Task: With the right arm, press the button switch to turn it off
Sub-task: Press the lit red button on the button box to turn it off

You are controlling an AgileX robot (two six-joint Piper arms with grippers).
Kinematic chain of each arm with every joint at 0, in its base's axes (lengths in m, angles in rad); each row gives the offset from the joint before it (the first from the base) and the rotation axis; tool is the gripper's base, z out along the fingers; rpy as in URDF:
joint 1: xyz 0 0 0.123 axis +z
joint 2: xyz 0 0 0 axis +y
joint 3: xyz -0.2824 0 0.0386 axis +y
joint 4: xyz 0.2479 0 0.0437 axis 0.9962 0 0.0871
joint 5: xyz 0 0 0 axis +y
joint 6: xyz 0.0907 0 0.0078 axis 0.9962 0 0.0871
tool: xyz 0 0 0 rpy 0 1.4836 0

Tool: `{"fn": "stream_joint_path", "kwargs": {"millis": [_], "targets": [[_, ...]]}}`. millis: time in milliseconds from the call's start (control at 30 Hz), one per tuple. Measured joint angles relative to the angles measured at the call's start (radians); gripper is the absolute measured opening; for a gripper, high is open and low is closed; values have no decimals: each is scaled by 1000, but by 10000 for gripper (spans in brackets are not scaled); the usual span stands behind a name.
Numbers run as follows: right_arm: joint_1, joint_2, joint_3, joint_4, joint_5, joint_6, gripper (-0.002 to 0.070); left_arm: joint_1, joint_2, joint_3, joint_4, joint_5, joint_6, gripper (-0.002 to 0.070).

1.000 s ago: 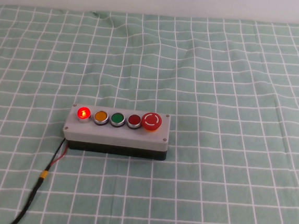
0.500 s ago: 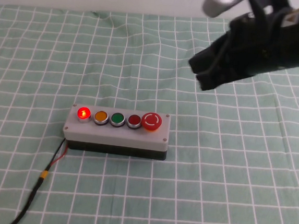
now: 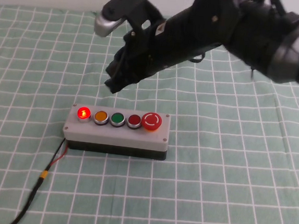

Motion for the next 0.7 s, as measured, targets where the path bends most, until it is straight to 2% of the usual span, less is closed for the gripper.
{"fn": "stream_joint_path", "kwargs": {"millis": [367, 700], "targets": [[90, 210, -163, 0, -6, -4, -12, 0, 0, 0, 0, 0, 0, -3], [99, 316, -188, -26, -56, -5, -12, 0, 0, 0, 0, 0, 0, -3]]}}
